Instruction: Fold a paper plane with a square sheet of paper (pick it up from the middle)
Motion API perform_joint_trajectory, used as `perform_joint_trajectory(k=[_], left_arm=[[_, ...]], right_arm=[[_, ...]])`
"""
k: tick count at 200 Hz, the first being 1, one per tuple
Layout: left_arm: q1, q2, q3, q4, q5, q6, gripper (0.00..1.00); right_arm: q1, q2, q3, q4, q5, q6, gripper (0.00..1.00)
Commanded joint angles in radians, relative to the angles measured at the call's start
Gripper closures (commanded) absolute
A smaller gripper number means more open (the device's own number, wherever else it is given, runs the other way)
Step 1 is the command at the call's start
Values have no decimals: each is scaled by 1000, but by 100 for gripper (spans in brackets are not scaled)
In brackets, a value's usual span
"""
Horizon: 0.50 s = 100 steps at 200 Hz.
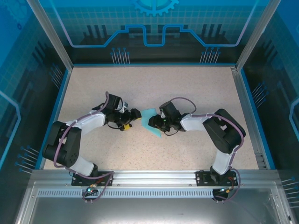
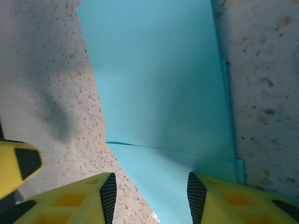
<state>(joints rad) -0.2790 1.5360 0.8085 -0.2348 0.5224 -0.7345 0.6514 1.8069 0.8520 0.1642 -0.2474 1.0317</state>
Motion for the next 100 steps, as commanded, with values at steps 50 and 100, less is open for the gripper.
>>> perform_joint_trajectory(k=[50, 100], left_arm=[[-61, 85, 26, 26, 42, -80, 16], [-90, 156, 95, 23, 34, -81, 33]], right_arm=[[-77, 76, -116, 139, -112, 98, 53], [-101, 83, -128, 147, -151, 82, 54]])
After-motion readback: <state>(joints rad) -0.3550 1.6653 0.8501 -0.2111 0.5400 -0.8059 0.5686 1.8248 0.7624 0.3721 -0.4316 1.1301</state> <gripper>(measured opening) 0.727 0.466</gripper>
